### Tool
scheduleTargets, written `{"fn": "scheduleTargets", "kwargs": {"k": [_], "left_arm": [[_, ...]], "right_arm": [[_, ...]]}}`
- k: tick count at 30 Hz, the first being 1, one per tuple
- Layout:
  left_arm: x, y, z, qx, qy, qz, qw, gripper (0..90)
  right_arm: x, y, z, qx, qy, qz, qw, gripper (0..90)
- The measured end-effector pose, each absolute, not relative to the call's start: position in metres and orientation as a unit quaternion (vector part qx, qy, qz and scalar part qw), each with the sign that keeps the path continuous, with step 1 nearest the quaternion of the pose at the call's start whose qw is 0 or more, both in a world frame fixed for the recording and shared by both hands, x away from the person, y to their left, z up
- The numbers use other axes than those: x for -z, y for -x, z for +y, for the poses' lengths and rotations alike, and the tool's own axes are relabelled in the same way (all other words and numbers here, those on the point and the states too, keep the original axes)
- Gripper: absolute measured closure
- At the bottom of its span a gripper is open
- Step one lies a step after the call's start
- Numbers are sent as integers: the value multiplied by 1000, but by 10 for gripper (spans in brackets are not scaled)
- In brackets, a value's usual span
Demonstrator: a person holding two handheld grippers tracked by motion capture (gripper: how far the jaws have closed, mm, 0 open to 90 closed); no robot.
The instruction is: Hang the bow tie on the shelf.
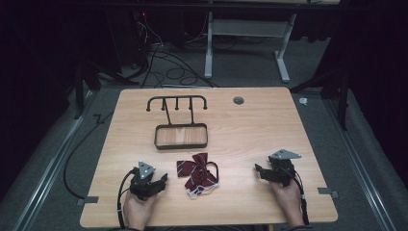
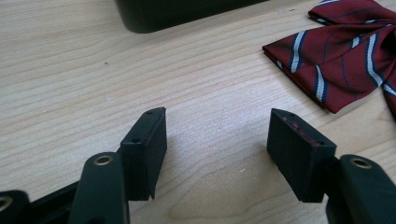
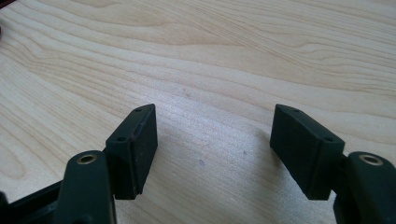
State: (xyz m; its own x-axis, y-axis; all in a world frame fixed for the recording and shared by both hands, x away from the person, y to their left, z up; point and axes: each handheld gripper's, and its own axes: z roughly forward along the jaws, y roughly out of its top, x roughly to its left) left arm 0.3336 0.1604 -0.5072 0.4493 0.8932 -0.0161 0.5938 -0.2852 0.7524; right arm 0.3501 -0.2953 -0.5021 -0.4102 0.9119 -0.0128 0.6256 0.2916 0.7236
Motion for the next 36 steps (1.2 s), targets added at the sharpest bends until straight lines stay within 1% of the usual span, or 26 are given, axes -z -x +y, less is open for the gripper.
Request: {"fn": "scheduleTargets", "kwargs": {"k": [22, 36], "left_arm": [[507, -334, 160, -209, -773, 481, 356, 370], [507, -333, 159, -214, -768, 489, 354, 398]], "right_arm": [[502, -350, -296, -327, -496, 774, 219, 334], [502, -350, -296, -328, -497, 773, 218, 334]]}}
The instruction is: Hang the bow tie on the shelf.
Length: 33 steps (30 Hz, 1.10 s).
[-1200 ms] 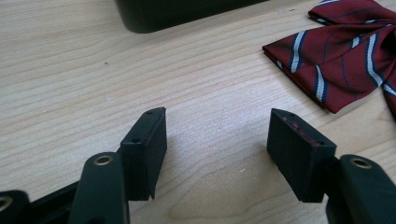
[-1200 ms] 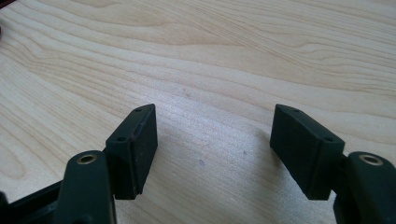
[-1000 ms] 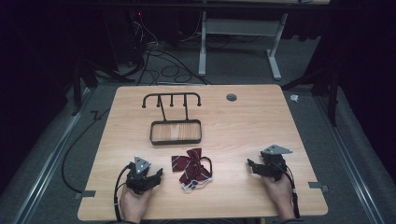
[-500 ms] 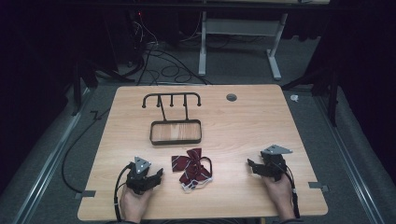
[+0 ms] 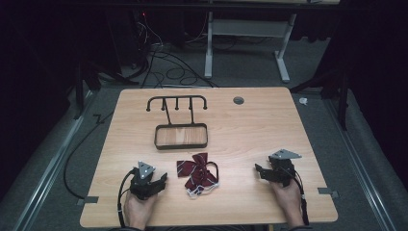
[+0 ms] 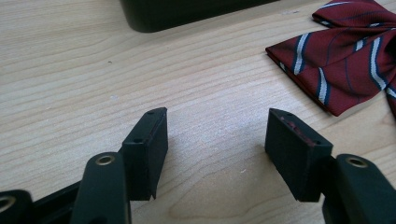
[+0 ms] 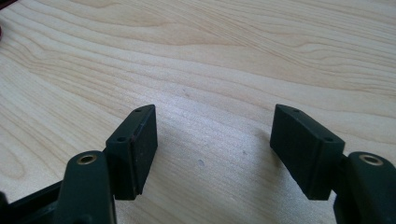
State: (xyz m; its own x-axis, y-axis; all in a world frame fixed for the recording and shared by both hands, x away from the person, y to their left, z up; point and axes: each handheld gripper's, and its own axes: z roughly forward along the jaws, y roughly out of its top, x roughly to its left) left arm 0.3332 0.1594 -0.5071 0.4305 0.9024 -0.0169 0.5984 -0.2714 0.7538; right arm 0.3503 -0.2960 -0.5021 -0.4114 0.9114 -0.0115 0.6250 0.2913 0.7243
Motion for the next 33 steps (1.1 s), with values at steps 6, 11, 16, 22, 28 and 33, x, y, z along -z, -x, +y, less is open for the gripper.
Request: {"fn": "scheduleTargets", "kwargs": {"k": [6, 11, 16, 22, 28, 33], "left_arm": [[507, -331, 161, -211, -765, 491, 359, 383], [506, -327, 157, -213, -764, 486, 366, 382], [505, -327, 154, -212, -765, 483, 371, 391], [500, -326, 149, -208, -767, 473, 380, 406], [493, -327, 141, -204, -776, 458, 383, 437], [488, -327, 135, -195, -778, 450, 392, 444]], "right_arm": [[502, -350, -296, -328, -497, 773, 217, 331], [502, -350, -296, -328, -497, 773, 217, 332], [502, -350, -296, -328, -497, 773, 217, 332], [502, -350, -296, -328, -497, 773, 218, 332], [502, -350, -296, -328, -497, 773, 217, 332], [502, -350, -296, -328, -497, 773, 217, 332]]}}
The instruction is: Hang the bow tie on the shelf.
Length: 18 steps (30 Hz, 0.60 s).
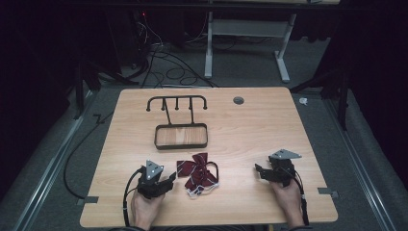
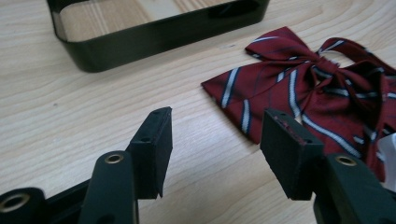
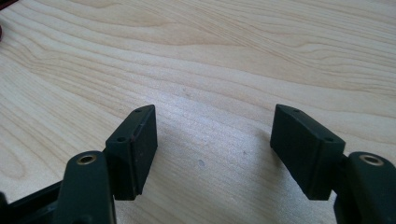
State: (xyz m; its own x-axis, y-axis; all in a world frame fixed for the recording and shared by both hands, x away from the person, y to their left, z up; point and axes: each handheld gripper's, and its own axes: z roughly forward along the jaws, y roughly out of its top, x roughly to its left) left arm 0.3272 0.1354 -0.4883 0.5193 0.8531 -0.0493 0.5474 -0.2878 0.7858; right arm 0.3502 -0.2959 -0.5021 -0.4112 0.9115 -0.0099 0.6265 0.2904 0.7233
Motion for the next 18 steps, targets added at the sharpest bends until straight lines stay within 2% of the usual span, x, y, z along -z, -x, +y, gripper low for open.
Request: {"fn": "scheduleTargets", "kwargs": {"k": [10, 18], "left_arm": [[476, -334, 126, -189, -787, 432, 397, 447], [466, -342, 111, -171, -804, 406, 400, 488]], "right_arm": [[502, -350, -296, -328, -497, 773, 217, 332], [502, -350, -296, -328, -497, 773, 217, 333]]}}
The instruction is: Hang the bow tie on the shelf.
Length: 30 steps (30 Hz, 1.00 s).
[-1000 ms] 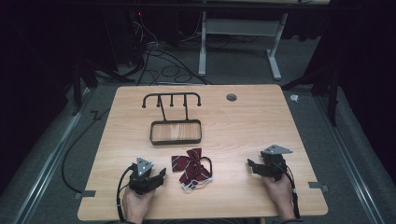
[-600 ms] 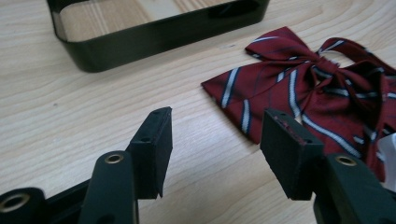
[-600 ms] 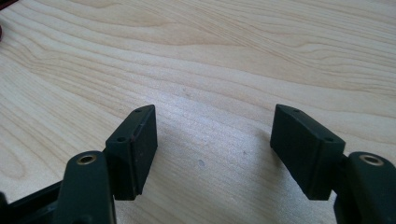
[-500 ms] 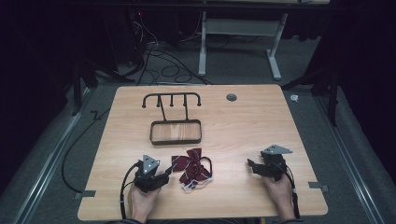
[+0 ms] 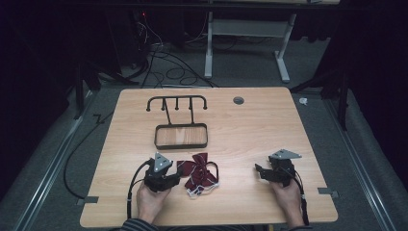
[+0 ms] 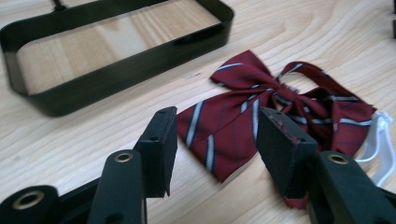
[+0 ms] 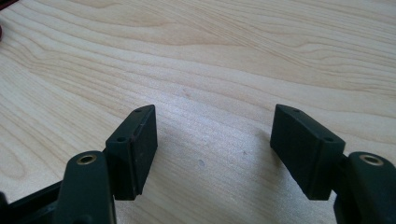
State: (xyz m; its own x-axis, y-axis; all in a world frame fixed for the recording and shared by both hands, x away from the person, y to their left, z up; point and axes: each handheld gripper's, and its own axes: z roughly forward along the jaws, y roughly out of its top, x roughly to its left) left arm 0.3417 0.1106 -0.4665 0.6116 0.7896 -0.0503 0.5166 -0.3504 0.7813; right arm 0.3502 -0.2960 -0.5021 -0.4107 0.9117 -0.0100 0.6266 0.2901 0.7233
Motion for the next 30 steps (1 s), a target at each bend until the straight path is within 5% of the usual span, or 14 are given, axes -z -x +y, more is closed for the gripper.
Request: {"fn": "scheduleTargets", "kwargs": {"k": [30], "left_arm": [[459, -389, 31, -114, -853, 311, 403, 534]], "right_arm": [[502, -350, -296, -328, -499, 772, 217, 333]]}}
